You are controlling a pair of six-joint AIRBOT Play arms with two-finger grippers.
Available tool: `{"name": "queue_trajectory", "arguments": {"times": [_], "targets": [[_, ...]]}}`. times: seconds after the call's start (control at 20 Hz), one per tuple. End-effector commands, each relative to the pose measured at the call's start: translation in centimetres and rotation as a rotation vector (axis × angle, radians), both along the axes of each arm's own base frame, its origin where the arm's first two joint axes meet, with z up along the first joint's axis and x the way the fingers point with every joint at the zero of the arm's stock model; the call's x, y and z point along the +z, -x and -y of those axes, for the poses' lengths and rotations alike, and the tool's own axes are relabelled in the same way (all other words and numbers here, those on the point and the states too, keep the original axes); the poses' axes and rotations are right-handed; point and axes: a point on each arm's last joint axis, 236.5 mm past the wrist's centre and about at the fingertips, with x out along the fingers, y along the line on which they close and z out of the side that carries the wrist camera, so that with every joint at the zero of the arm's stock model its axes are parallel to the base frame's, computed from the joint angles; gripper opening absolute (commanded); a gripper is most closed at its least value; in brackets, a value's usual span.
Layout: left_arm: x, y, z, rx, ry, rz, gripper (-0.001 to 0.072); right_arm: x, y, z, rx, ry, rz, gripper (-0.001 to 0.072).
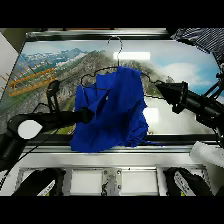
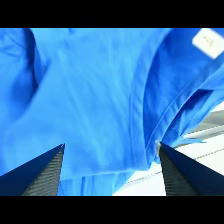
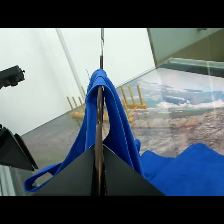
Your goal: Fold the clothes and pants, and hang the long-sleeved shirts on hangers.
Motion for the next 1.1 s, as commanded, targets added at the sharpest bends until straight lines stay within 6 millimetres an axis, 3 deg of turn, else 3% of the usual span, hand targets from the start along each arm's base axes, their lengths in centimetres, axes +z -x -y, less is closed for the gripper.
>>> {"name": "queue_trajectory", "arguments": {"times": [0.0,0.15,0.35,0.4,0.45,0.5,0.6,0.85,1.05], "targets": [[-1.1,-0.7,1.1,0.016,-0.125,0.01,0.0609,0.0,0.1,-0.1,0.003,-0.001,-0.003,0.0003],[-1.5,-1.5,0.7,-0.019,-0.279,-0.015,0.0609,0.0,0.1,-0.1,0.003,-0.001,-0.003,0.0004],[-3.8,-1.4,-0.5,-0.034,-0.462,-0.087,0.0609,0.0,0.1,-0.1,0.003,-0.001,-0.003,0.0003],[-4.3,-1.2,-0.4,-0.045,-0.485,-0.097,0.0546,0.0,0.1,-0.1,0.003,-0.001,-0.003,0.0003],[-4.8,-1.1,-0.3,-0.065,-0.507,-0.101,0.0257,0.0,0.1,-0.1,0.005,-0.001,-0.002,0.0004],[-4.9,-1.4,-0.5,-0.067,-0.527,-0.091,0.0033,0.0,0.3,-0.2,0.012,-0.003,-0.001,0.0003],[-4.1,-2.3,-1.3,-0.038,-0.523,-0.07,0.0009,0.4,1.3,-0.7,0.059,-0.015,0.012,0.0003],[1.3,-5.8,-5.7,0.088,-0.418,0.006,0.0009,3.2,3.5,-1.1,0.152,-0.117,0.075,0.0003],[2.5,-6.5,-4.7,0.001,-0.228,-0.045,0.0009,5.4,4.1,-0.6,0.163,-0.194,0.136,0.0003]]}}
